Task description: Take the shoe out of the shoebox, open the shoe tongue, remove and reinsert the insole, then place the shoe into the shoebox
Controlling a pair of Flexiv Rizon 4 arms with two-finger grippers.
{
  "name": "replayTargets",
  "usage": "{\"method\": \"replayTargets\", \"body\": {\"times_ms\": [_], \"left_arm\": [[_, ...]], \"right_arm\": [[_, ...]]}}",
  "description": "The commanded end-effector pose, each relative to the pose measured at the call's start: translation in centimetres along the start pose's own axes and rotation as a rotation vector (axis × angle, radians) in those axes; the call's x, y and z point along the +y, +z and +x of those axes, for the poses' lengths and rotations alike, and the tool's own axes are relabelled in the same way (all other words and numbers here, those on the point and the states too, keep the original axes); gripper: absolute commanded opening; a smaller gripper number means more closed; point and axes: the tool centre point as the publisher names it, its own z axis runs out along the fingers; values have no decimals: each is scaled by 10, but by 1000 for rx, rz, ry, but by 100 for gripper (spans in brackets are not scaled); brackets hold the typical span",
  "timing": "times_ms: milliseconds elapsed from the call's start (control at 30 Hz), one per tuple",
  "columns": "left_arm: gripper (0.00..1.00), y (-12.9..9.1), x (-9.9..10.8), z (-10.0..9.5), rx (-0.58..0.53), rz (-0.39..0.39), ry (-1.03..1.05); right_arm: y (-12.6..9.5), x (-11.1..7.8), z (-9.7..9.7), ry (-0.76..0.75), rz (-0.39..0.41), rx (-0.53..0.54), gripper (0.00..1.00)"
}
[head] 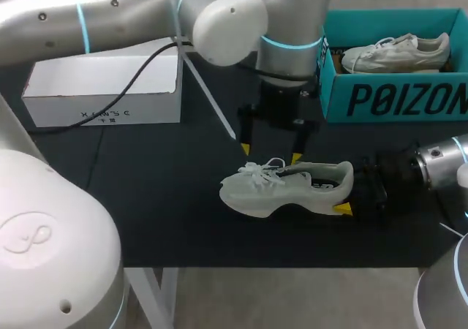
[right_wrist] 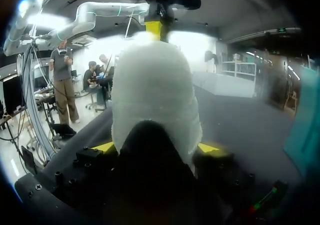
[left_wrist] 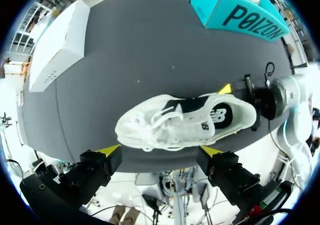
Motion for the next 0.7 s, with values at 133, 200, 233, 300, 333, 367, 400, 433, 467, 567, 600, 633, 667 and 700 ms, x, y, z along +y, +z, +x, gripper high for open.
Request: {"method": "replayTargets", "body": {"times_ms": [133, 200, 233, 300, 333, 367, 400, 433, 467, 567, 600, 633, 667, 700], "left_arm": [[100, 10, -3, 55, -143, -27, -25], [100, 15, -3, 59, -160, -40, -35], [100, 18, -3, 62, -177, -45, -40], [100, 23, -1, 66, -192, -55, -51], [100, 25, 0, 68, -212, -48, -59], [100, 27, 1, 69, -223, -45, -70], [100, 29, 1, 70, -227, -41, -75], [100, 31, 1, 72, -239, -36, -84], [100, 33, 1, 73, -249, -25, -93], [100, 37, 2, 74, -264, -12, -115], [100, 38, 1, 73, -263, -11, -123], [100, 40, 1, 73, -273, -5, -134], [100, 40, 0, 72, -277, 6, -150], [100, 41, 0, 71, -278, 13, -163]], "right_arm": [[7, -8, 0, 0, 1, -2, 0], [7, -8, 0, 0, 1, -2, 0], [7, -8, 0, 0, 1, -2, 0], [7, -8, 0, 0, 1, -2, 0], [7, -8, 0, 0, 1, -2, 0], [7, -8, 0, 0, 1, -2, 0], [7, -8, 0, 0, 1, -2, 0], [7, -8, 0, 0, 1, -2, 0], [7, -8, 0, 0, 1, -2, 0], [7, -8, 0, 0, 1, -2, 0], [7, -8, 0, 0, 1, -2, 0], [7, -8, 0, 0, 1, -2, 0], [7, -8, 0, 0, 1, -2, 0], [7, -8, 0, 0, 1, -2, 0]]}}
